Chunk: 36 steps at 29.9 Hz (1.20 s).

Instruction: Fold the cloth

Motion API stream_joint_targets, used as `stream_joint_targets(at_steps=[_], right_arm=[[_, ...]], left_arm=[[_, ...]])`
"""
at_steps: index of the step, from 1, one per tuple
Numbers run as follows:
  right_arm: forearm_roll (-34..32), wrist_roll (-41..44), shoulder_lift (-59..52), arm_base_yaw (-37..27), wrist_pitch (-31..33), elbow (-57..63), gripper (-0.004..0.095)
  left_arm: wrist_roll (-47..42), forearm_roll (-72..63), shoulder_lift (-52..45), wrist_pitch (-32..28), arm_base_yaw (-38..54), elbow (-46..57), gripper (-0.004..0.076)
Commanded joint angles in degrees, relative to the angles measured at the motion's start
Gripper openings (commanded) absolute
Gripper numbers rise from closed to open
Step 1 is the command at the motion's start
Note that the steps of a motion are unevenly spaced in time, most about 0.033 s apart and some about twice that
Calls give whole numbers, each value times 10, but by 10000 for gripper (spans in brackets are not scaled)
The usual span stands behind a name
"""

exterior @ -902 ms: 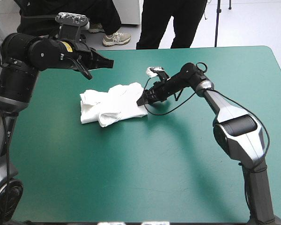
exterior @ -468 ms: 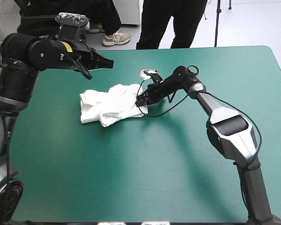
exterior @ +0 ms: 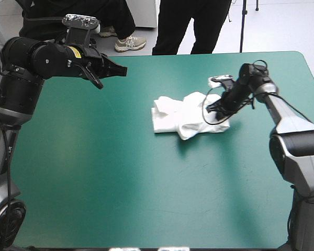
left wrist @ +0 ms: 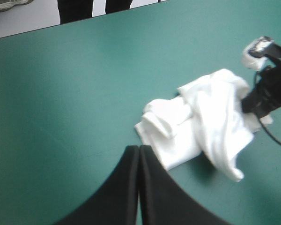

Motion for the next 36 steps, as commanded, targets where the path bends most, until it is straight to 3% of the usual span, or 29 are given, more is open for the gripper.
stream_joint_targets(at_steps=[1,12,24,27,31,33,36], right_arm=[[-71,3,-92,-71,20,78,-7],[-73,4,-313,-280,-92,302,-17],[-82,10,-351,-296,-115,334,0],[-84,7,-351,-296,-115,334,162],[-85,8,-355,-296,-112,330,606],[-85,12,-370,-296,-111,329,781],[-85,12,-413,-294,-110,329,837]], left_arm=[[-4,-8,-23,34,0,-13,-17],[-4,-15,-23,34,0,-13,-17],[-4,-16,-23,34,0,-13,-17],[-4,-9,-23,34,0,-13,-17],[-7,20,-23,34,0,-13,-17],[-7,35,-27,34,0,-13,-17],[-9,52,-44,34,0,-13,-17]])
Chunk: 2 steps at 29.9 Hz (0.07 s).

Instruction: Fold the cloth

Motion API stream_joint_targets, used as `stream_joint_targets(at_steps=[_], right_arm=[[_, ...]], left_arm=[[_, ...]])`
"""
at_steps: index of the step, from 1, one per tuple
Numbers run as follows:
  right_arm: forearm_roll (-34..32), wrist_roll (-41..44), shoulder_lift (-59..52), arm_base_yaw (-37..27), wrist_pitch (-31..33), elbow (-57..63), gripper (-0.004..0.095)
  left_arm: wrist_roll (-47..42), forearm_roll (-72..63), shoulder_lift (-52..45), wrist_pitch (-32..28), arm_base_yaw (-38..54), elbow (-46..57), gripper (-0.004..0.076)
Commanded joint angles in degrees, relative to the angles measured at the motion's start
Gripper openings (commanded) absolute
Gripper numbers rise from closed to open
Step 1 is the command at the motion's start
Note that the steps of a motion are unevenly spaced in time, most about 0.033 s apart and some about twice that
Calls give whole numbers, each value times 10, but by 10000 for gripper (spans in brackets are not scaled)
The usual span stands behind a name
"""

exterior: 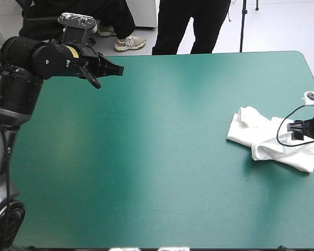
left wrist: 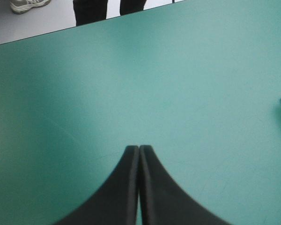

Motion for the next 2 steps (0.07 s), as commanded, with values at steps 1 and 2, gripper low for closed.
stream_joint_targets(at_steps=[1,2], right_arm=[[4,0,-80,-1,-7,-17,835],[10,0,-99,-1,-7,-17,831]], left_arm=[[-4,15,-50,34,0,-11,-17],[-4,15,-63,34,0,-6,-17]])
